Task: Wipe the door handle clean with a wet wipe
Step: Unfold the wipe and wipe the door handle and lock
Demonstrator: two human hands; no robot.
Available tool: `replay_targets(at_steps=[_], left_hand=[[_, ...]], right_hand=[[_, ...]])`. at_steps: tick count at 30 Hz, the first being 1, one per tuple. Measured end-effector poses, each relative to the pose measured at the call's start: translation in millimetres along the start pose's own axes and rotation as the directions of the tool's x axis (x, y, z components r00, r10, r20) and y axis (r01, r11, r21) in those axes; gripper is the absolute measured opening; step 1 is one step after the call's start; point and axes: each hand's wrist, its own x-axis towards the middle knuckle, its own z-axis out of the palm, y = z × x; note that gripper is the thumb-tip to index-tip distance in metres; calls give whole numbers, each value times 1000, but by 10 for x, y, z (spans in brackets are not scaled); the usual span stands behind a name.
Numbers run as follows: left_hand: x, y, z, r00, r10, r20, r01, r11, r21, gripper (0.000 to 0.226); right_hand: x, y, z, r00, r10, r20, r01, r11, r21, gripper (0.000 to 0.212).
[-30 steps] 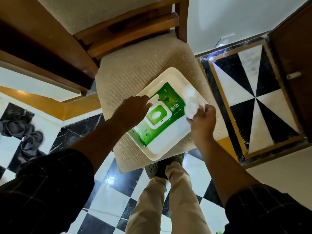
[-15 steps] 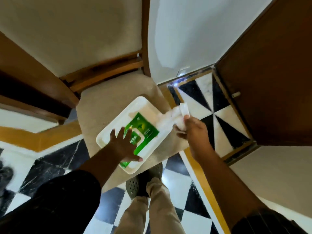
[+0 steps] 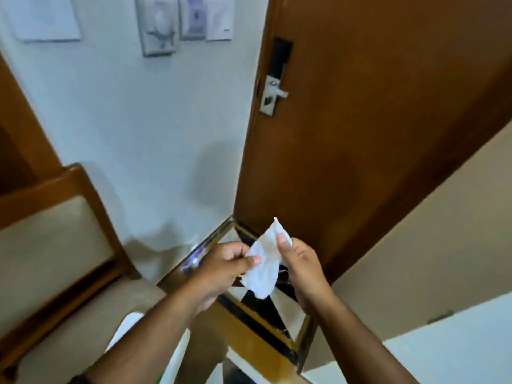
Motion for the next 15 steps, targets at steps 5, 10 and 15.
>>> replay_targets(at_steps=[5, 10, 15], left_hand=[[554, 603, 313, 959, 7, -284, -135, 891, -433, 22], [1194, 906, 755, 951, 98, -294, -186, 940, -288, 17], [1758, 1227, 1055, 962, 219, -164, -231, 972, -53, 7]], right_hand=[[333, -70, -552, 974, -46, -223, 15, 990, -138, 57], [815, -249, -1010, 946, -64, -318, 23, 991, -131, 40], [1349, -644, -1439, 989, -130, -68, 131, 991, 15, 31]])
